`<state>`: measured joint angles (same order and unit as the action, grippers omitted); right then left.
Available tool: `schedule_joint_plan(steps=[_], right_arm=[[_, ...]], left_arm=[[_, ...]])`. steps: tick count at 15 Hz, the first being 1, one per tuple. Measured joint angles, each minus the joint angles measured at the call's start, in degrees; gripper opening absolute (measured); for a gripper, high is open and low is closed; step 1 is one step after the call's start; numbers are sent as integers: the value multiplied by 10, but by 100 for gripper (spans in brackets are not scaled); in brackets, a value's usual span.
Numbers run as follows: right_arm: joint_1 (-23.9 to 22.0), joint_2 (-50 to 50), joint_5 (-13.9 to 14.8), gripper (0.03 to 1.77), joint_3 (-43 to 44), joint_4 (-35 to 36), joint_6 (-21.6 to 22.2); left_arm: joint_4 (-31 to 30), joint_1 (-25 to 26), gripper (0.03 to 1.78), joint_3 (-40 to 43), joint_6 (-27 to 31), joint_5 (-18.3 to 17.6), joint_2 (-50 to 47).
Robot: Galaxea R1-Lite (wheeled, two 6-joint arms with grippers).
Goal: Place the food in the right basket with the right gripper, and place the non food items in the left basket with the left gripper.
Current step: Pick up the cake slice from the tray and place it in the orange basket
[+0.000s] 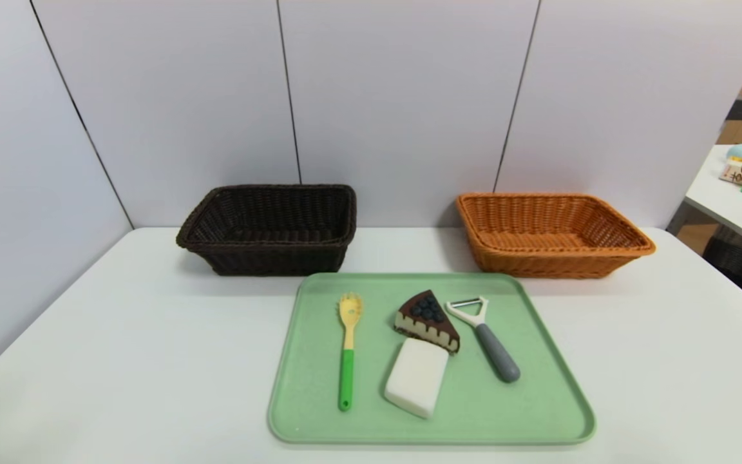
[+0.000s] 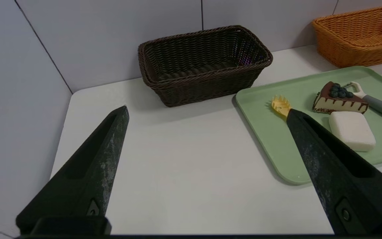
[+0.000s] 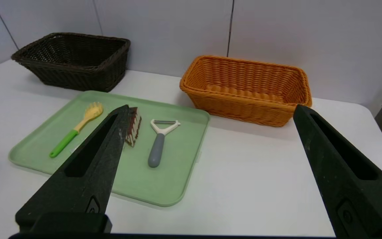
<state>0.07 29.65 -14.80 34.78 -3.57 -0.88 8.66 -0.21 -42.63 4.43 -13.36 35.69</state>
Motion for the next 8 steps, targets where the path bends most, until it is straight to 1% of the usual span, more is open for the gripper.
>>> schedule_joint_plan(steps=[2,5,7,8], right_arm=[[4,47,-17,169,28,3,0],[30,110,-22,169,63,6,0],[59,143,-21,169,76,6,0],[72,155,-20,169,79,6,0]], left_arm=[[-1,-10,169,-31,-2,-3,52],[-1,-54,169,-69,-17,0,125],[-1,-97,169,-90,-38,17,165],[-1,-127,169,-98,-49,38,184]])
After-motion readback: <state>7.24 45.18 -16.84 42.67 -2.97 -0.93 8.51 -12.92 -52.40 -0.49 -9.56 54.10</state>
